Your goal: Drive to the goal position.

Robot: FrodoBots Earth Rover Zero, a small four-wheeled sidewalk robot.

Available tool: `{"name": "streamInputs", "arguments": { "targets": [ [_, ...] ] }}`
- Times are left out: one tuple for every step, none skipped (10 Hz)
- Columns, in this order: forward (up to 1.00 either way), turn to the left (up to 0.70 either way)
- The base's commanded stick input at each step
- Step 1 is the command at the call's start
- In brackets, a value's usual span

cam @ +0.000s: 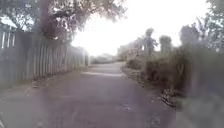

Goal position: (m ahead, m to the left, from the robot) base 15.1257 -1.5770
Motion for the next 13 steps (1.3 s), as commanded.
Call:
{"name": "streamInputs", "arguments": {
  "targets": [
    [0.7,-0.14],
    [0.7,-0.14],
    [0.7,-0.14],
    [0.7,-0.07],
    [0.7,-0.02],
    [0.7,0.0],
    [0.7,0.0],
    [0.7,0.0],
    [0.7,0.0],
    [0.7,0.0],
    [0.7,0.0],
    [0.7,0.0],
    [0.7,0.0]
  ]
}}
